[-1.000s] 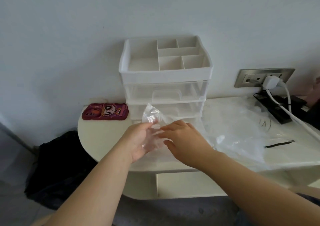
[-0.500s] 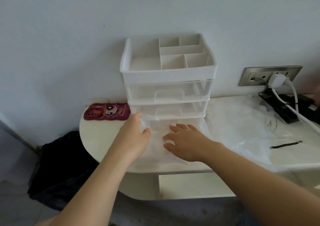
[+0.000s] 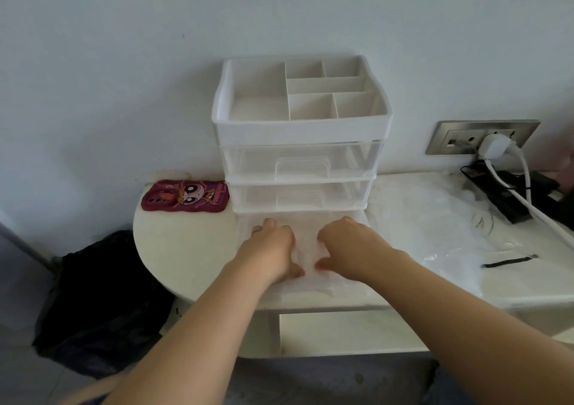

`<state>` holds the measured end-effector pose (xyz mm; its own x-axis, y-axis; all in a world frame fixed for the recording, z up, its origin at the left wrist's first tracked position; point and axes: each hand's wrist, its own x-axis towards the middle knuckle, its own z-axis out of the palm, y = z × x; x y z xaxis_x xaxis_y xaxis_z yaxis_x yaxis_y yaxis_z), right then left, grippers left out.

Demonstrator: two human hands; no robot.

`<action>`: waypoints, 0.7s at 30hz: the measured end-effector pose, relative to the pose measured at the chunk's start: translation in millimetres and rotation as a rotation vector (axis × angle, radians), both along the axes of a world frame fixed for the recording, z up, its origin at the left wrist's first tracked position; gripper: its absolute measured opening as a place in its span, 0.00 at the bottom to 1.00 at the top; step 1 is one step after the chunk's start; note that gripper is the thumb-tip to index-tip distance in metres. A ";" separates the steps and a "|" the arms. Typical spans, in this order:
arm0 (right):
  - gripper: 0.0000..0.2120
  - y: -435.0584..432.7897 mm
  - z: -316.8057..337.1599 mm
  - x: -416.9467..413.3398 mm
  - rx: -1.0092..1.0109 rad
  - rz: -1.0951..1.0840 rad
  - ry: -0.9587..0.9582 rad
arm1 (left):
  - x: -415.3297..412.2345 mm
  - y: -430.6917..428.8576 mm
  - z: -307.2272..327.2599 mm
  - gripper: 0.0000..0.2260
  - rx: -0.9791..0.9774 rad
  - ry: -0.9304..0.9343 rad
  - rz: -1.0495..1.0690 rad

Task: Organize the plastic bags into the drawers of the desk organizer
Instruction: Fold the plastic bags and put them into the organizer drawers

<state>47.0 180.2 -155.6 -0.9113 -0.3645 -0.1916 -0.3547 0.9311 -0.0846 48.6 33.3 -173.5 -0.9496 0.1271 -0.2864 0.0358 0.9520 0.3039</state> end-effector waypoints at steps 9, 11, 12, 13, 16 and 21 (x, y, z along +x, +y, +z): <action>0.18 9.3 -0.7 -6.0 0.041 0.041 0.057 | -6.5 1.3 -2.5 0.30 -0.063 -0.089 0.049; 0.19 16.1 10.3 -3.9 0.004 0.055 0.158 | -4.4 1.9 -2.0 0.31 -0.067 -0.072 0.058; 0.18 20.2 16.7 -3.3 -0.034 0.052 0.204 | -3.4 1.4 -1.7 0.31 -0.064 -0.054 0.061; 0.16 25.7 23.3 -2.3 -0.082 0.039 0.230 | -1.9 0.6 -0.9 0.29 -0.055 -0.024 0.061; 0.07 48.5 39.3 5.1 -0.209 -0.048 0.216 | 5.1 -2.4 3.1 0.21 -0.026 0.082 0.025; 0.07 92.5 48.0 22.8 -0.273 -0.257 0.127 | 20.5 0.1 11.7 0.13 0.101 0.224 -0.087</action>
<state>69.8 272.7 -107.6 -0.9896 -0.1438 0.0014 -0.1370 0.9402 -0.3119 69.2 33.4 -161.8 -0.9722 0.2285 -0.0520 0.1934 0.9075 0.3728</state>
